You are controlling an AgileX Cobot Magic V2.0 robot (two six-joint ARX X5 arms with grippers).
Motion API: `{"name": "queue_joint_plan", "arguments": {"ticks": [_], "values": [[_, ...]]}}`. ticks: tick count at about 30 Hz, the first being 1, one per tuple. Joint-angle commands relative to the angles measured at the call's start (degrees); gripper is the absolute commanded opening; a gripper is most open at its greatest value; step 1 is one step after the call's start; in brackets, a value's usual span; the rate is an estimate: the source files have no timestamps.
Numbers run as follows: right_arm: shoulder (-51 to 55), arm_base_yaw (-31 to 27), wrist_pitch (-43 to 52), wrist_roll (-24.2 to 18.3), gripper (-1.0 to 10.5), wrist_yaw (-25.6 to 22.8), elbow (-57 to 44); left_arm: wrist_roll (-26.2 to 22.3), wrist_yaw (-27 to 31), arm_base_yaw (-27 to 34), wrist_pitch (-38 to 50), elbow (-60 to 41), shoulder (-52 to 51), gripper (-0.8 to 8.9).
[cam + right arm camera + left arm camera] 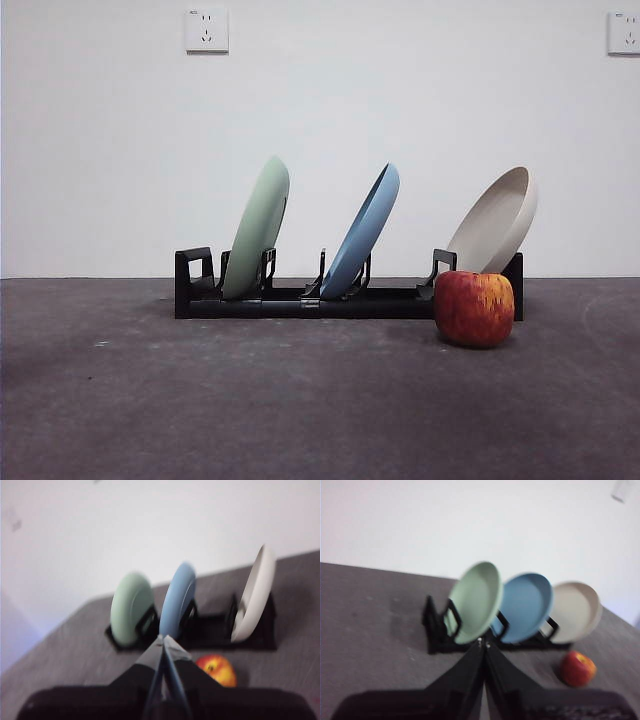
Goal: Take the green plate from the plate rack,put the plate on the table,take the apple from the table,put the apple in the plate
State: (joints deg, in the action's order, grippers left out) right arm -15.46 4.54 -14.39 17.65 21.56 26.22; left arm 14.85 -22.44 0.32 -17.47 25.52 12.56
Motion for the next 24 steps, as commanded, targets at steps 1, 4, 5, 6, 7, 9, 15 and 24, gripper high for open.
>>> {"name": "queue_joint_plan", "arguments": {"ticks": [1, 4, 5, 6, 7, 9, 15, 24], "values": [[-4.4, 0.1, -6.7, -6.1, -0.1, 2.6, 5.9, -5.8, -3.5, 0.2, -3.8, 4.4, 3.9, -0.08], [-9.1, 0.2, -14.6, -11.0, -0.1, 4.5, 12.6, -9.2, -7.4, 0.2, -8.3, 9.2, 8.4, -0.08], [-11.1, 0.2, -17.6, -12.8, -0.1, 5.6, 15.3, -10.3, -8.8, 0.2, -9.8, 11.0, 10.2, -0.08], [-12.6, 0.2, -20.0, -14.1, -0.1, 5.6, 17.3, -11.1, -9.9, 0.2, -11.0, 12.3, 11.5, -0.08], [-13.8, 0.2, -22.3, -15.1, -0.1, 5.6, 19.1, -11.9, -10.9, 0.2, -12.1, 13.6, 12.6, -0.08], [-16.9, 0.2, -28.2, -18.5, -0.1, 5.6, 23.5, -13.8, -12.9, 0.2, -15.0, 16.4, 15.4, -0.08], [-24.0, 0.2, -42.8, -26.0, -0.1, 5.5, 32.3, -18.5, -17.3, 0.0, -24.0, 23.3, 21.6, -0.08], [-27.7, 0.9, -48.9, -28.2, 0.1, 5.2, 34.0, -22.8, -18.4, 0.0, -33.7, 27.0, 25.3, -0.06]]}}
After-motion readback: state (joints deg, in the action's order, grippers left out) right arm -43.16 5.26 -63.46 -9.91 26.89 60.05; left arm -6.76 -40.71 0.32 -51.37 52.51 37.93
